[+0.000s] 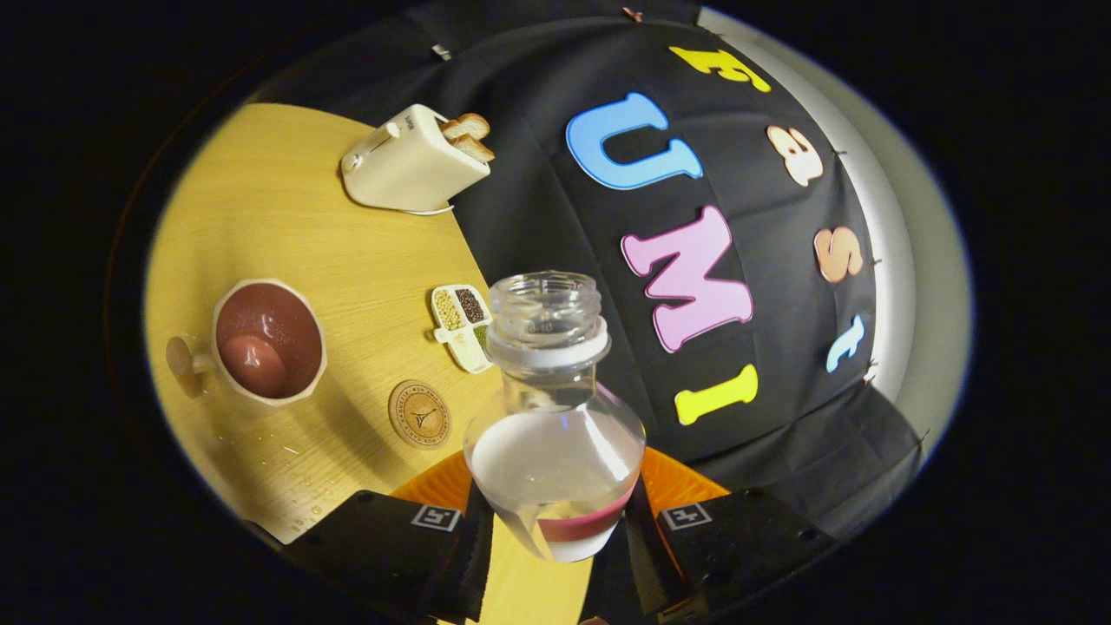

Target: Take the bottle from table, then pour the juice into the cup, finally place the bottle on the coaster

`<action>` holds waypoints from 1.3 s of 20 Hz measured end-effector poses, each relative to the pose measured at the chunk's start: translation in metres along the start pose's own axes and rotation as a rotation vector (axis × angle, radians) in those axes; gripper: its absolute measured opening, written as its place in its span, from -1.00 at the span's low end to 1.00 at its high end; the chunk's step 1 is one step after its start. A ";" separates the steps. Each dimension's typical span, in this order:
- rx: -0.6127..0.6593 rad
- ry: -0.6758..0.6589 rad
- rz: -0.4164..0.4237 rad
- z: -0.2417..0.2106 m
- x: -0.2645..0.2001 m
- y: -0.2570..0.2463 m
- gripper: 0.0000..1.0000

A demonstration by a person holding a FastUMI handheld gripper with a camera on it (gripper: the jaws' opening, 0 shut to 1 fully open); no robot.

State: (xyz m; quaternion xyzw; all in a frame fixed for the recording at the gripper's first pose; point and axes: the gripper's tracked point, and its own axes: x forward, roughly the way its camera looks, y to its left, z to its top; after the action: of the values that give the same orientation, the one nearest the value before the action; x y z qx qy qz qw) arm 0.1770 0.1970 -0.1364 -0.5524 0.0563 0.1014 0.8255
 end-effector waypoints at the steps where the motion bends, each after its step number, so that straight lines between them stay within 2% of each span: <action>1: -0.037 -0.007 -0.004 0.003 0.003 0.002 0.36; 8: -0.238 -0.074 -0.011 0.020 0.017 0.021 0.37; 15: -0.439 -0.150 0.023 0.020 0.028 0.045 0.37; 26: -0.691 -0.282 0.023 0.038 0.031 0.063 0.36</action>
State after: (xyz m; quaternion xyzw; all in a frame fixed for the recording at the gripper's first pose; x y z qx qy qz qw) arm 0.1918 0.2582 -0.1851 -0.7782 -0.0892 0.1989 0.5889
